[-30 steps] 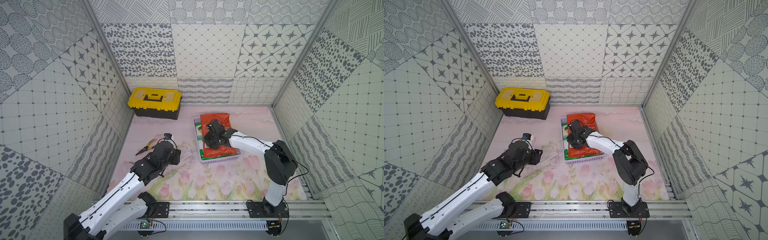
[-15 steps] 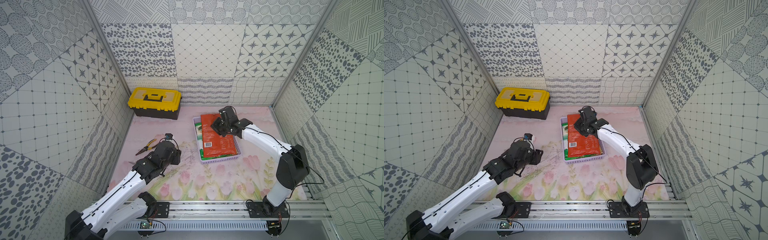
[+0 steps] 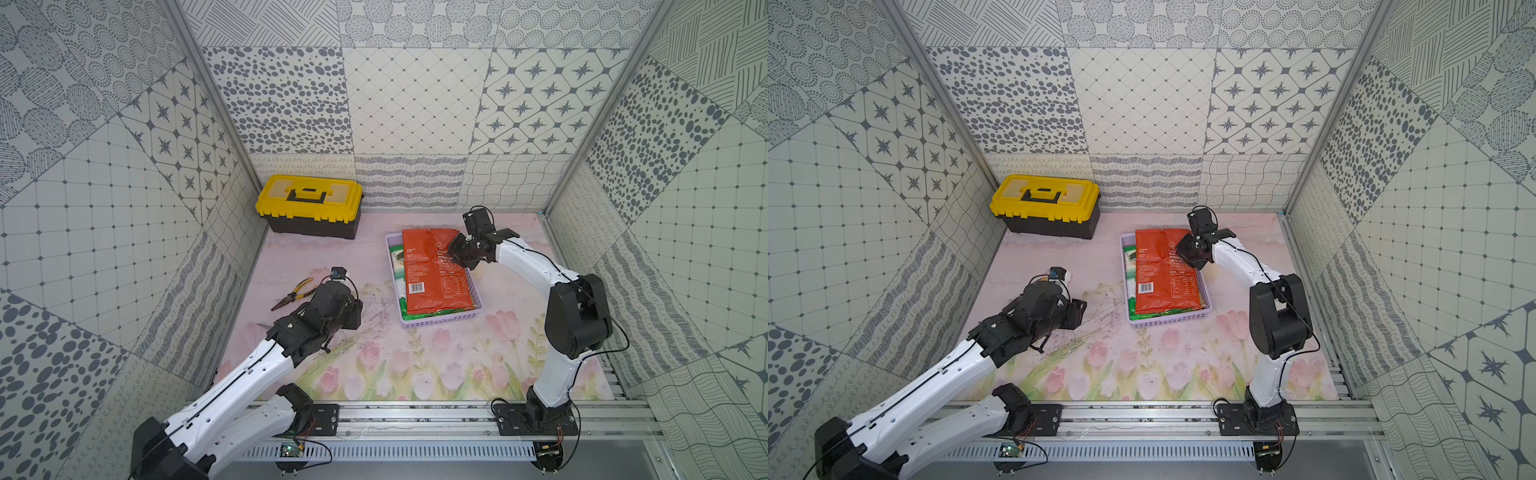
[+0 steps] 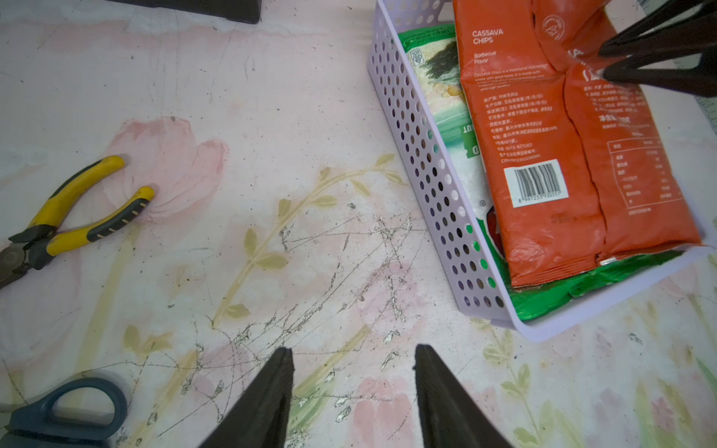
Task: Put the potato chips into the basket
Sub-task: Place the potato chip in the basket.
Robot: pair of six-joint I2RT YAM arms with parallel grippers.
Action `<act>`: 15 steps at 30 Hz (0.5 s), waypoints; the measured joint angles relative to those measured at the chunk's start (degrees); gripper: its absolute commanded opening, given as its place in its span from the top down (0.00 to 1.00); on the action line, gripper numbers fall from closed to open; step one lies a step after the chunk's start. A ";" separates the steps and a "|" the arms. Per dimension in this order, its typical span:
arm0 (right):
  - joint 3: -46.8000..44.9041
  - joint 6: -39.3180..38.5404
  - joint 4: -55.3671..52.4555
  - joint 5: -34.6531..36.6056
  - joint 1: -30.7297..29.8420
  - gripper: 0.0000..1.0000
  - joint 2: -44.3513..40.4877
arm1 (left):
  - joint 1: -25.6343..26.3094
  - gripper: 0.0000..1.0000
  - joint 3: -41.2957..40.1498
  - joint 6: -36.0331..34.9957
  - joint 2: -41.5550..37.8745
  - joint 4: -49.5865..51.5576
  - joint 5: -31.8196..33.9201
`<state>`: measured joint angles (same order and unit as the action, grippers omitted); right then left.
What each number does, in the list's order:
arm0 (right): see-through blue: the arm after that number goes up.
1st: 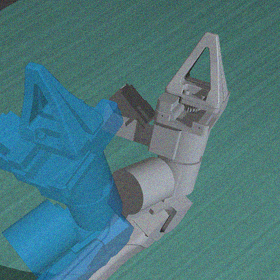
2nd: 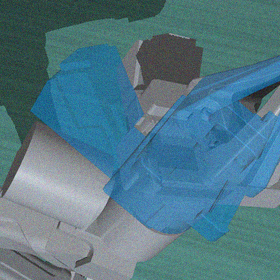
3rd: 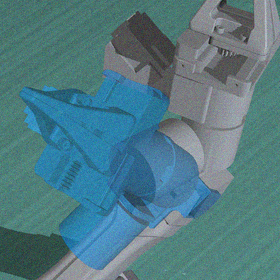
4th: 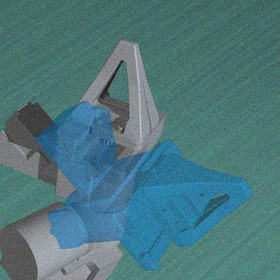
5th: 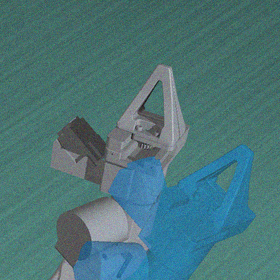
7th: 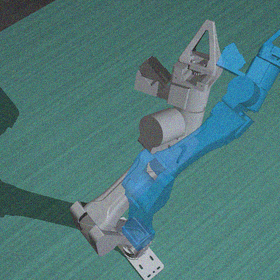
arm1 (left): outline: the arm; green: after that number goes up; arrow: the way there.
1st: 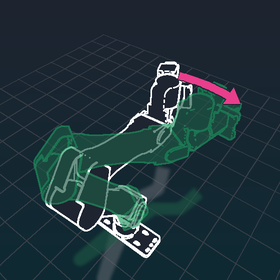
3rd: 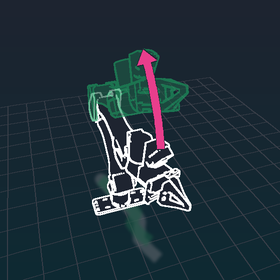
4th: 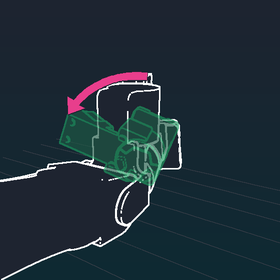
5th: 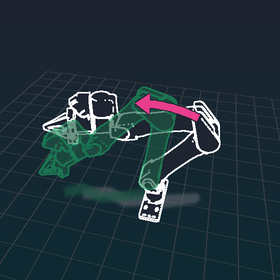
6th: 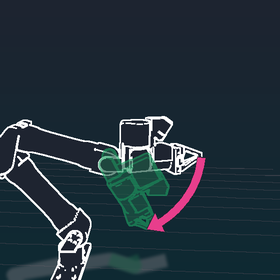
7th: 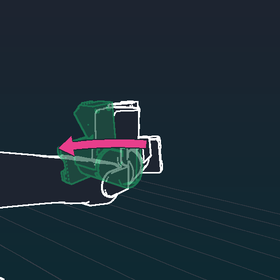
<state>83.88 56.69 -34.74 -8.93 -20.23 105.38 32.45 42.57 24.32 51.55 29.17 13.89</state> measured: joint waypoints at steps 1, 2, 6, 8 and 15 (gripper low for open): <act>0.07 -0.24 -0.13 -0.33 -0.15 0.70 0.11 | 0.00 0.45 0.00 -0.02 -0.22 0.00 0.07; 0.26 -0.46 -0.35 -0.55 -0.33 0.70 0.11 | 0.00 0.45 -0.02 -0.02 -0.39 0.00 0.15; 1.55 -1.16 -0.57 -2.05 -1.62 0.70 0.11 | 0.00 0.45 -0.02 0.00 -0.35 0.00 0.17; 1.64 -1.46 -0.46 -3.34 -2.38 0.70 0.11 | 0.00 0.45 0.00 0.00 0.13 0.00 0.15; 1.95 -3.82 -1.49 -4.76 -2.38 0.69 -1.38 | -0.33 0.42 0.00 0.17 2.49 -0.72 0.02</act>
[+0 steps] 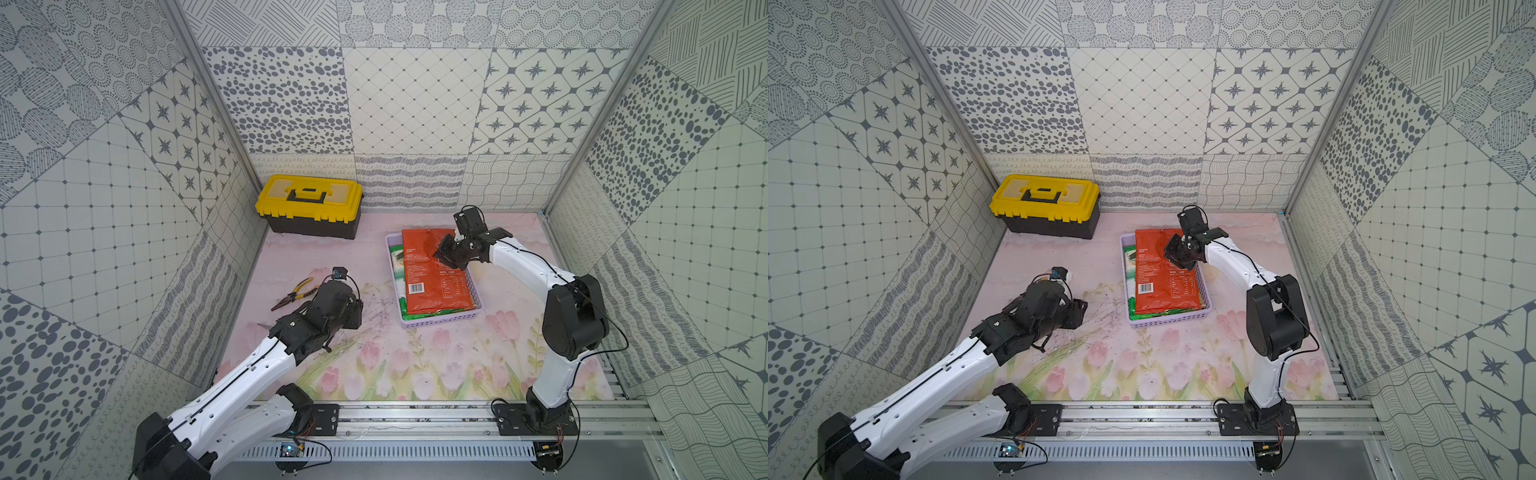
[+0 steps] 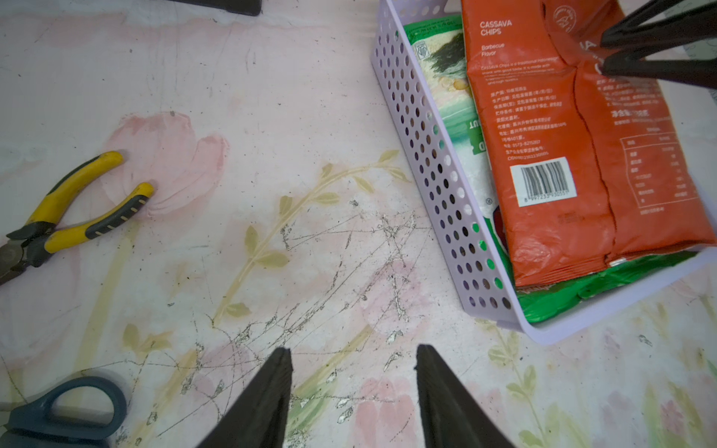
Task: Put the potato chips into the basket
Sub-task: Place the potato chip in the basket, then reset both arms
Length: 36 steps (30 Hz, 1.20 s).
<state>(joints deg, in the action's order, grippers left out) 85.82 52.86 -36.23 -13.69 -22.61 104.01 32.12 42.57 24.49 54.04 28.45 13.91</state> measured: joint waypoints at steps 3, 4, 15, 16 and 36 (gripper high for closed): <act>-0.04 -1.68 -0.96 2.01 3.15 0.65 -4.00 | -1.57 0.41 0.81 0.02 3.58 -1.29 -0.26; -0.15 -2.36 -0.87 2.97 5.22 0.64 -5.92 | -2.34 0.41 1.53 0.00 5.25 -1.86 -0.26; -25.14 -17.49 5.14 32.17 24.33 0.60 -28.92 | -18.36 0.36 5.03 -5.20 18.49 -12.02 5.31; -29.62 -19.61 7.26 34.58 24.09 0.61 -30.86 | -19.78 0.36 3.54 -5.88 18.91 -14.01 5.81; -63.95 -46.77 58.99 24.55 23.78 0.62 -30.67 | -28.46 0.35 -18.10 -18.27 31.87 -59.01 -4.28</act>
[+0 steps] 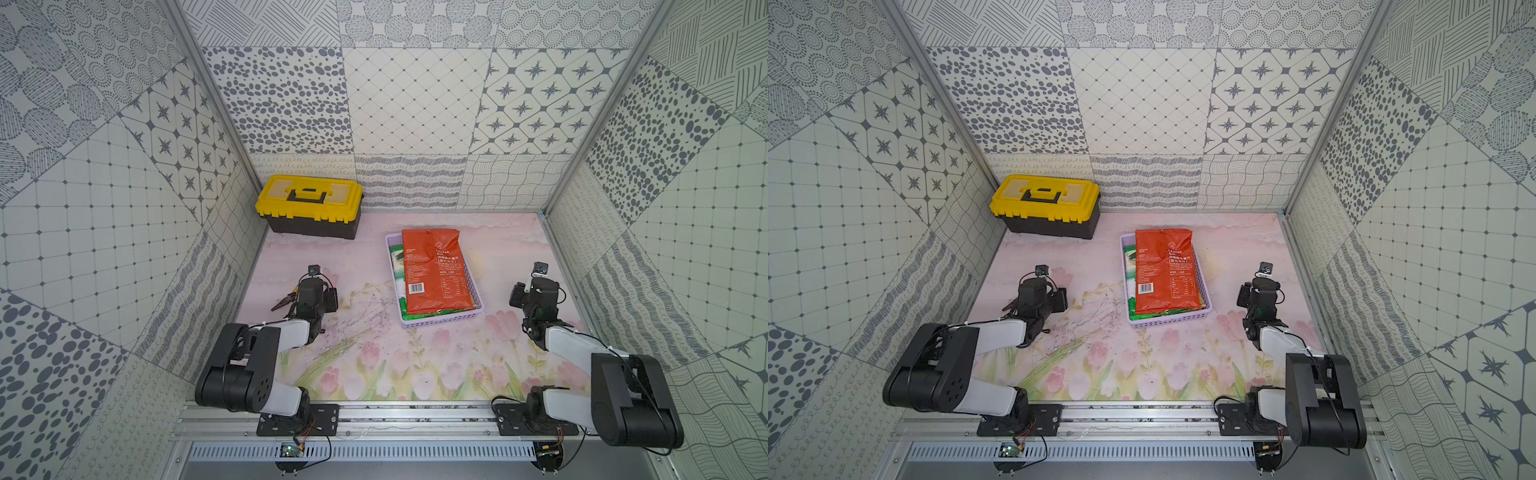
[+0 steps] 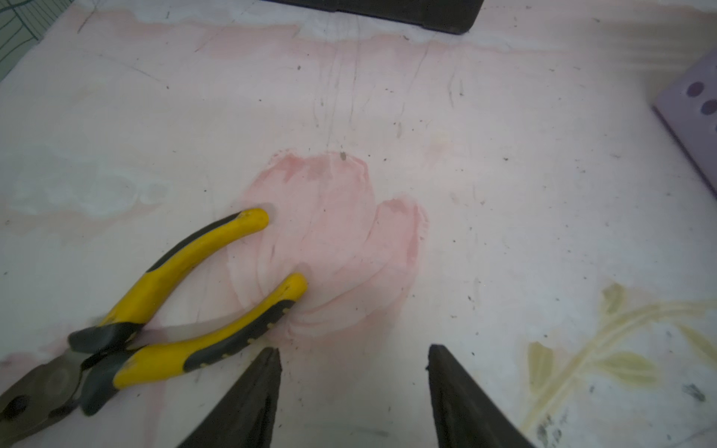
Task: Put the potato chips into the basket
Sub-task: Reset both arms
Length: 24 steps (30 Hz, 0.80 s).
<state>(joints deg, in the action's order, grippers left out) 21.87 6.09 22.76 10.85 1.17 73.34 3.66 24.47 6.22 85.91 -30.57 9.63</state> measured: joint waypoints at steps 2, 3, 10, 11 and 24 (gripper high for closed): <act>0.70 -1.66 1.79 -1.66 0.15 0.61 1.68 | -0.04 0.34 -0.61 -0.66 1.92 -3.52 -1.27; 1.11 -2.21 2.40 -2.05 0.22 0.61 2.47 | -0.04 0.34 -0.81 -0.87 2.40 -4.61 -1.70; 4.39 -5.31 5.70 -4.94 1.22 0.60 7.15 | -0.11 0.32 -1.18 -1.97 3.69 -10.69 -3.91; 4.90 -5.31 5.70 -5.55 1.75 0.60 7.63 | -0.13 0.32 -1.18 -2.10 3.69 -11.26 -4.09; 4.33 -3.89 6.56 -10.64 2.60 0.60 5.86 | -0.31 0.30 -1.18 -2.95 3.72 -14.78 -5.40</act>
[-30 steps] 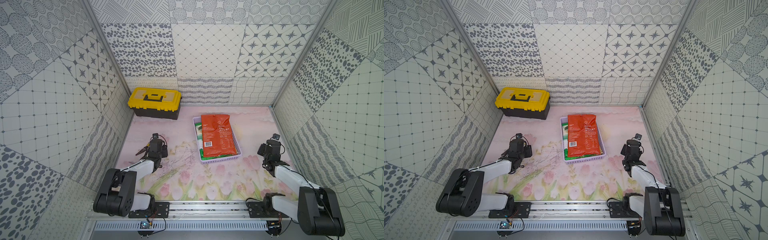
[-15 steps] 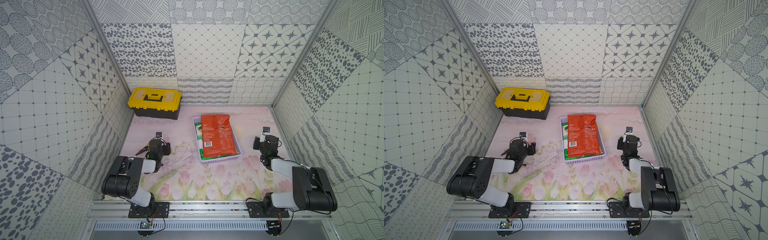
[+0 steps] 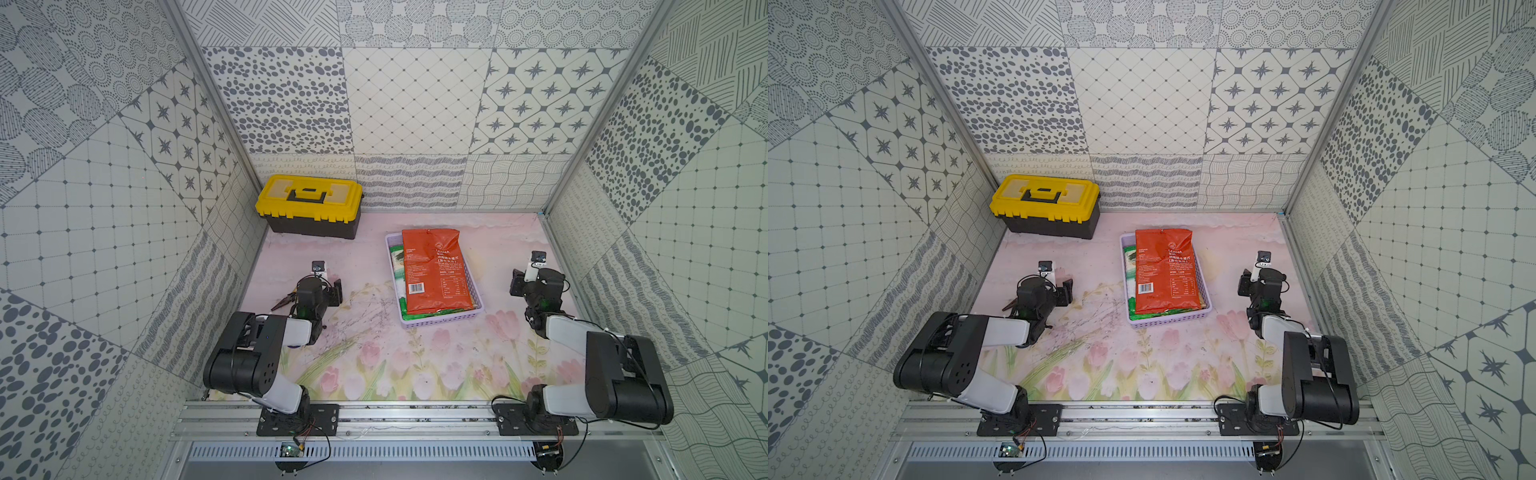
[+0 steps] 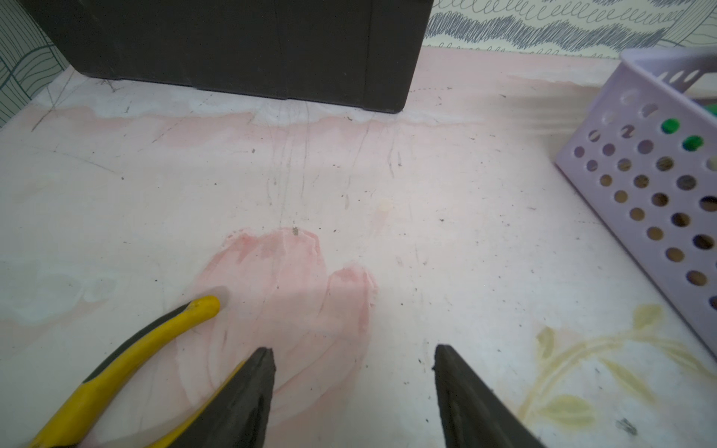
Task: Put the potato chips into the basket
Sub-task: Reset both arms
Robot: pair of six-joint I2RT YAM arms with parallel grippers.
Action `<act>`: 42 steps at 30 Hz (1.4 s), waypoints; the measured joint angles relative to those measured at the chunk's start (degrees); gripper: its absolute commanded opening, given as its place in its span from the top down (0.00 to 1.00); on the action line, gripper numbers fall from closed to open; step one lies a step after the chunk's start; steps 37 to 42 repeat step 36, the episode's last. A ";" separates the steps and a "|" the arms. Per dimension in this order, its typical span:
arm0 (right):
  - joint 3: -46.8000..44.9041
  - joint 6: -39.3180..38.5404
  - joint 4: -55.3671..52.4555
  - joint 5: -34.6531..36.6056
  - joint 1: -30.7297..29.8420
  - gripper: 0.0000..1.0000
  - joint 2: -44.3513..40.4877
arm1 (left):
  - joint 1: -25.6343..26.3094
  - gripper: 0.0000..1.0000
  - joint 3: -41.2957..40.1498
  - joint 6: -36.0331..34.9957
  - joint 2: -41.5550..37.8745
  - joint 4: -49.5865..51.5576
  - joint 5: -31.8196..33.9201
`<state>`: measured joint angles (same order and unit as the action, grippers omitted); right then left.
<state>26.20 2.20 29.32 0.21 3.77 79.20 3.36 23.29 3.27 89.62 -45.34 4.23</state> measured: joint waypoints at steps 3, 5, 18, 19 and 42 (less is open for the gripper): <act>0.00 -0.13 1.75 0.13 -3.04 0.60 0.48 | -0.04 0.26 0.00 0.00 0.00 -0.35 -0.20; 0.00 -0.26 3.56 -0.17 -4.52 0.59 1.86 | -0.04 0.03 0.00 -0.02 0.00 -0.35 -0.44; -3.93 0.63 16.46 7.02 -6.08 0.03 9.77 | -0.07 0.01 0.02 -0.24 0.00 -0.48 -0.83; -3.93 0.66 16.74 7.34 -6.08 0.03 9.77 | -0.07 0.01 0.02 -0.24 0.00 -0.48 -0.83; -3.93 0.85 17.66 8.44 -6.32 0.03 9.77 | -0.57 0.00 0.13 -0.20 0.00 -0.46 -1.07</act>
